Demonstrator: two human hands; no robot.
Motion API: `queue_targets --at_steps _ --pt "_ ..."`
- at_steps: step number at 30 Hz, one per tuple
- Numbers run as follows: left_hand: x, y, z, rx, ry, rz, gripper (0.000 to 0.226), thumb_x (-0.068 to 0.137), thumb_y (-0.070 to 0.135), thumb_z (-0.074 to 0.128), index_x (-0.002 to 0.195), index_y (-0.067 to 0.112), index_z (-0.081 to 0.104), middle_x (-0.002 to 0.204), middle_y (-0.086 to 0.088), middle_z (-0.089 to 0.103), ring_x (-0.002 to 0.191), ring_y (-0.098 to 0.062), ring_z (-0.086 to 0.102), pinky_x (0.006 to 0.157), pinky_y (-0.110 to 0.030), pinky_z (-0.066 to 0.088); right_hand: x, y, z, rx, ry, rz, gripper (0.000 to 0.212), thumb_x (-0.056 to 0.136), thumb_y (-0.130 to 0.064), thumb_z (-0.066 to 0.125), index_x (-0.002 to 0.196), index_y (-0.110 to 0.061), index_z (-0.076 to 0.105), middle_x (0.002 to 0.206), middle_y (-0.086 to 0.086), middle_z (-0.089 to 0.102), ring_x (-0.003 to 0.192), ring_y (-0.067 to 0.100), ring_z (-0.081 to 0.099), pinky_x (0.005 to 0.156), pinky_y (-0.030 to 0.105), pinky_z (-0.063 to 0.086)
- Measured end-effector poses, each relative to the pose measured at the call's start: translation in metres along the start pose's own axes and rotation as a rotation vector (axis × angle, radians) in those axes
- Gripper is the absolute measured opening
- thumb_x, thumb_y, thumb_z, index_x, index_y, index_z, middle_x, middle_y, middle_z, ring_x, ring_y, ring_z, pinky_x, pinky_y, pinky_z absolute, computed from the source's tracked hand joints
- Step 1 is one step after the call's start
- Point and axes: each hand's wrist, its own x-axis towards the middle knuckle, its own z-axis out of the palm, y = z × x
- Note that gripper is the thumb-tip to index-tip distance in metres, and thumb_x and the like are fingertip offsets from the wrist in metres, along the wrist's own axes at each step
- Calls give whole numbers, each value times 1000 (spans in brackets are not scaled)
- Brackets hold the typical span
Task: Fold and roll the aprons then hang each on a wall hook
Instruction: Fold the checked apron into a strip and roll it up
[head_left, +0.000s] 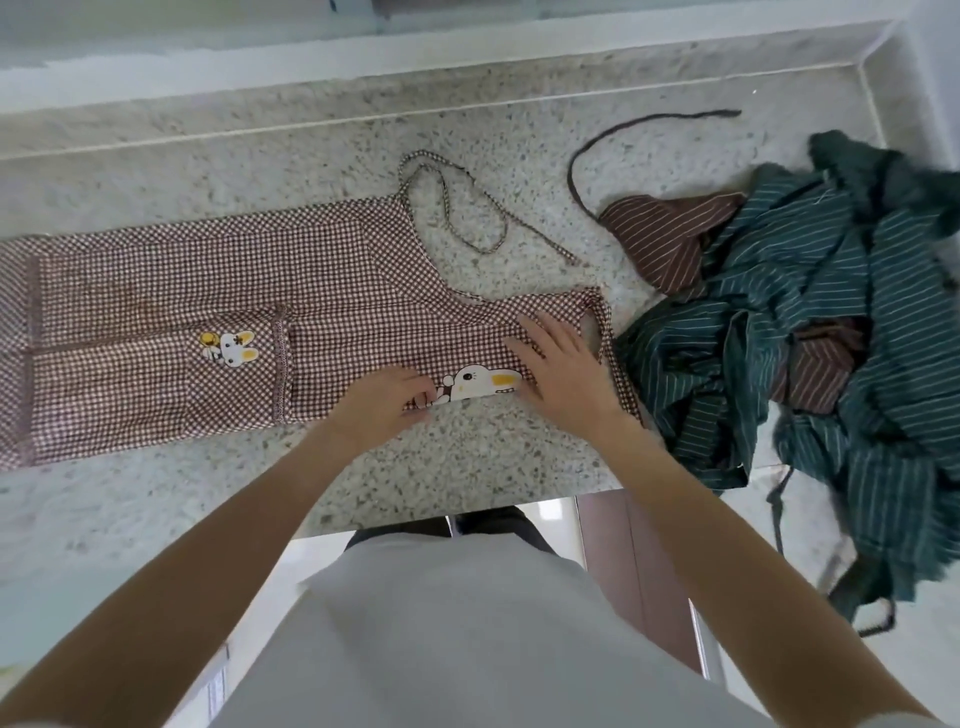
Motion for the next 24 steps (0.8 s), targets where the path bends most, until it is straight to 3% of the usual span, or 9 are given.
queue_targets --at_steps 3,6,10,12,14,16,19,22,24 --pt "-3 1 5 -14 45 -39 14 84 18 66 97 18 66 95 2 65 88 -16 56 76 -28 45 -17 7 13 5 -103 183 61 96 -49 36 148 -19 26 156 12 16 144 33 11 115 50 15" --pt "-5 3 6 -34 60 -1 13 84 15 66 97 19 67 94 4 64 87 -13 53 78 -28 46 -25 14 9 -48 -26 274 59 91 -47 46 140 -14 40 148 20 32 135 42 29 110 56 23" --pt "-27 -6 4 -46 204 -43 24 84 23 62 108 20 64 101 2 63 91 -14 55 84 -38 49 -4 -23 -4 -12 93 76 47 79 -32 71 119 -11 59 128 17 53 119 39 47 96 52 41" --pt "-50 -16 0 -28 338 -212 34 82 33 56 114 25 58 111 1 60 103 -20 55 91 -48 45 15 -59 -5 53 108 -94 43 72 -23 76 111 -11 63 118 13 60 111 35 54 92 47 46" --pt "-80 -34 -3 -18 399 -420 49 78 35 66 124 27 51 126 -1 52 117 -25 48 98 -53 38 36 -102 3 117 82 -244 38 69 -19 76 105 -10 66 110 11 63 104 31 58 88 44 48" --pt "-109 -56 -3 -33 357 -595 67 74 38 74 133 26 44 139 -4 41 127 -28 38 104 -55 30 50 -142 13 145 12 -330 37 70 -20 75 103 -10 65 107 9 63 101 28 58 87 42 49" --pt "-155 -94 -6 4 252 -756 76 74 50 70 139 27 37 147 -2 33 135 -28 28 109 -58 22 71 -195 31 137 -98 -387 48 68 -24 78 111 -12 61 111 8 61 103 26 57 88 40 47" --pt "-188 -124 -15 62 231 -780 72 76 53 67 138 29 40 148 5 32 136 -25 27 109 -58 17 87 -230 40 66 -131 -371 54 68 -24 78 117 -13 58 113 9 61 101 26 58 84 38 51" --pt "-207 -145 -26 60 240 -773 67 77 51 67 135 29 44 145 6 35 134 -25 31 108 -56 18 96 -249 40 20 -67 -320 43 66 -17 78 106 -11 63 102 9 63 91 25 61 77 36 53"
